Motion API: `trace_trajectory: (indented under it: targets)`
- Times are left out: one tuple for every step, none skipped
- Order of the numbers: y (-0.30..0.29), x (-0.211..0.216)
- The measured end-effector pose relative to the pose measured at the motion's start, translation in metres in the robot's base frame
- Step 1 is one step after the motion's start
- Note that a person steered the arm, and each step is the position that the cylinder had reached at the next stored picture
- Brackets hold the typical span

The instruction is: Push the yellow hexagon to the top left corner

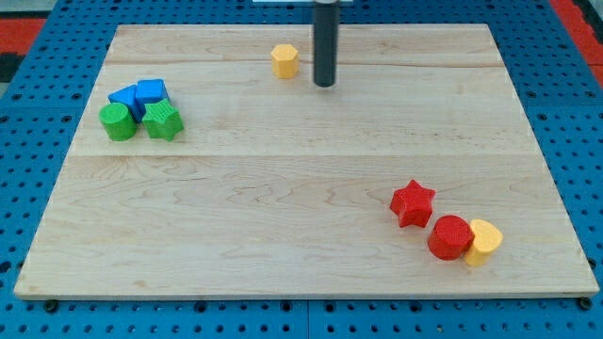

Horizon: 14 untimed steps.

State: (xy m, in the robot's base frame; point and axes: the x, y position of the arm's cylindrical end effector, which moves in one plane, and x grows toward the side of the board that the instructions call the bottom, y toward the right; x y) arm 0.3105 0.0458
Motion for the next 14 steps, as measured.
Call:
trace_trajectory:
  targets:
    - [0.007, -0.022]
    - [-0.056, -0.032]
    - [-0.111, -0.032]
    - [-0.111, -0.021]
    - [-0.110, -0.025]
    - [-0.099, -0.038]
    - [-0.135, -0.053]
    - [-0.190, -0.055]
    - [-0.217, -0.055]
    - [-0.190, -0.055]
    - [-0.151, -0.069]
    - [-0.177, -0.079]
    - [-0.216, -0.079]
    - [-0.228, -0.079]
